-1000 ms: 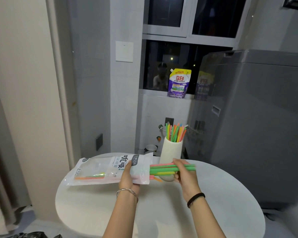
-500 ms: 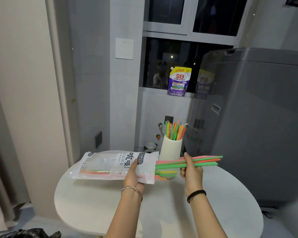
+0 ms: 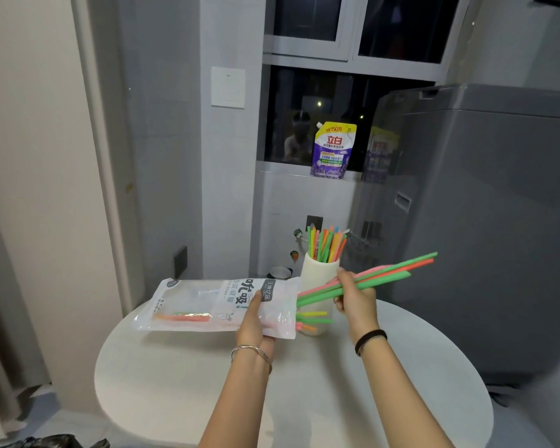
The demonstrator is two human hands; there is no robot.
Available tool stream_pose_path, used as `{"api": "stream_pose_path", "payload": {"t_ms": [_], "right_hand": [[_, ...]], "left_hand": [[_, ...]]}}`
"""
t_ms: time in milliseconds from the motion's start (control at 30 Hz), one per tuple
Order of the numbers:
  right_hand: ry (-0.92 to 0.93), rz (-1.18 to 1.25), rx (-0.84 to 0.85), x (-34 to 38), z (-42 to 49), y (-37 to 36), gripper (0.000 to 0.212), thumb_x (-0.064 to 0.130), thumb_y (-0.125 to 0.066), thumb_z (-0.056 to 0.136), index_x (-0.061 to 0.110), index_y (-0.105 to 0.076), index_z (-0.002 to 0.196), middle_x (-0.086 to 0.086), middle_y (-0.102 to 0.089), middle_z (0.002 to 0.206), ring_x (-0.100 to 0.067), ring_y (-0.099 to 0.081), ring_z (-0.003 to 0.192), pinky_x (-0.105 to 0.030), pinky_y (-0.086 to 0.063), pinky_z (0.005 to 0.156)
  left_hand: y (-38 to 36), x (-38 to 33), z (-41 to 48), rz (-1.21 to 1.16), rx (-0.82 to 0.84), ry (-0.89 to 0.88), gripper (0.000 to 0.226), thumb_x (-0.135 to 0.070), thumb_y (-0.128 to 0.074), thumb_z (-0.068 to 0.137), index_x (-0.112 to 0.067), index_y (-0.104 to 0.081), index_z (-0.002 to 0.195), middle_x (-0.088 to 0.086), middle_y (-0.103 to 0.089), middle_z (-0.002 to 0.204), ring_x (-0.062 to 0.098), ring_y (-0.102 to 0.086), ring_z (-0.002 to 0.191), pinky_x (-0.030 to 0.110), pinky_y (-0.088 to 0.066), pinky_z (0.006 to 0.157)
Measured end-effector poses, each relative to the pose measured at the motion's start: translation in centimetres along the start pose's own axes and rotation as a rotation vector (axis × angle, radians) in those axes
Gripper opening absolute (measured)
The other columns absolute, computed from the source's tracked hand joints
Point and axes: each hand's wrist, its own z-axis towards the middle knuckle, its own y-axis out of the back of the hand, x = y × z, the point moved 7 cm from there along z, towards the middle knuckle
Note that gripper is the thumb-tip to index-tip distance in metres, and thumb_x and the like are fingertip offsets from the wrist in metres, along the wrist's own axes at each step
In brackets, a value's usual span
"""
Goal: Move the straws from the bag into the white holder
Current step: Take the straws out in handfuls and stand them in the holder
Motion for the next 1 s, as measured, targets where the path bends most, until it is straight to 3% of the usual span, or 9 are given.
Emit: {"api": "stream_pose_path", "payload": {"t_ms": [100,233,367,467,500,567,700,867,1000], "right_hand": [[0.099,-0.023,-0.08,2.8,1.8,1.1,0.029,0.024,-0.059,0.089,0.013,-0.055,0.063,-0.001,-0.055,0.06,-0.011,-0.05,0.052,-0.02,-0.04,0.046],[0.245,-0.069,-0.138,6.9,4.0,1.7,0.024,0.027,-0.059,0.088,0.013,-0.061,0.069,-0.008,-0.064,0.073,-0.022,-0.062,0.071,-0.035,-0.05,0.07],[0.4,-0.167,-0.164,10.8,5.5,1.7,0.028,0.026,-0.058,0.089,0.001,-0.066,0.079,-0.003,-0.062,0.066,-0.012,-0.059,0.061,-0.025,-0.047,0.059],[0.512,-0.277,-0.175,13.0,6.1,1.4,0.035,0.025,-0.055,0.091,-0.002,-0.065,0.072,-0.007,-0.058,0.061,-0.011,-0.055,0.054,-0.023,-0.045,0.053],[0.544,-0.312,-0.18,13.6,6.4,1.2,0.036,0.026,-0.054,0.091,-0.001,-0.064,0.069,-0.007,-0.057,0.06,-0.013,-0.055,0.053,-0.024,-0.045,0.052],[0.593,-0.38,-0.198,14.3,6.8,1.1,0.037,0.028,-0.053,0.091,0.004,-0.062,0.065,-0.007,-0.056,0.057,-0.016,-0.055,0.052,-0.025,-0.044,0.054],[0.609,-0.502,-0.206,14.5,7.7,0.5,0.041,0.034,-0.052,0.091,0.001,-0.066,0.069,-0.011,-0.065,0.065,-0.022,-0.062,0.06,-0.028,-0.051,0.061],[0.625,-0.588,-0.171,13.9,8.1,-1.1,0.041,0.034,-0.052,0.092,0.004,-0.066,0.068,-0.008,-0.065,0.063,-0.023,-0.064,0.06,-0.032,-0.055,0.064],[0.623,-0.626,-0.193,14.0,8.4,-1.6,0.044,0.037,-0.05,0.092,-0.001,-0.065,0.074,-0.017,-0.067,0.069,-0.029,-0.065,0.064,-0.042,-0.057,0.066]], "left_hand": [[-0.1,-0.8,0.5,-0.026,-0.004,-0.013,0.049,-0.013,-0.051,0.099,-0.01,-0.042,0.147,0.013,-0.052,0.146,0.027,-0.054,0.121,0.052,-0.034,0.115],[-0.3,-1.1,1.0,-0.028,-0.025,-0.03,0.048,-0.012,-0.052,0.099,-0.01,-0.044,0.146,0.013,-0.053,0.145,0.025,-0.054,0.119,0.052,-0.033,0.115],[-0.4,-1.4,1.3,-0.042,-0.035,-0.028,0.049,-0.012,-0.053,0.098,-0.011,-0.044,0.146,0.01,-0.053,0.145,0.027,-0.054,0.127,0.05,-0.038,0.112],[-0.7,-1.5,1.1,-0.024,-0.016,-0.011,0.046,-0.013,-0.054,0.098,-0.013,-0.046,0.144,0.006,-0.058,0.133,0.023,-0.062,0.099,0.042,-0.061,0.077],[-0.7,-1.4,1.1,-0.024,-0.009,-0.008,0.046,-0.014,-0.054,0.098,-0.013,-0.047,0.143,0.006,-0.058,0.13,0.022,-0.062,0.095,0.041,-0.06,0.07],[-0.7,-1.4,1.3,-0.028,-0.014,-0.002,0.049,-0.014,-0.055,0.097,-0.012,-0.046,0.145,0.006,-0.058,0.134,0.023,-0.061,0.095,0.044,-0.057,0.075],[-0.7,-1.2,1.5,-0.006,-0.013,0.002,0.05,-0.015,-0.056,0.096,-0.014,-0.046,0.145,0.006,-0.058,0.126,0.02,-0.06,0.083,0.037,-0.056,0.04],[-0.4,-1.1,1.7,0.003,-0.01,0.015,0.051,-0.016,-0.056,0.096,-0.015,-0.045,0.146,0.004,-0.061,0.131,0.023,-0.061,0.092,0.044,-0.059,0.059],[-0.4,-1.2,1.8,0.007,0.002,0.022,0.049,-0.016,-0.056,0.097,-0.014,-0.046,0.145,0.003,-0.064,0.098,0.021,-0.06,0.081,0.035,-0.053,0.037]]}}
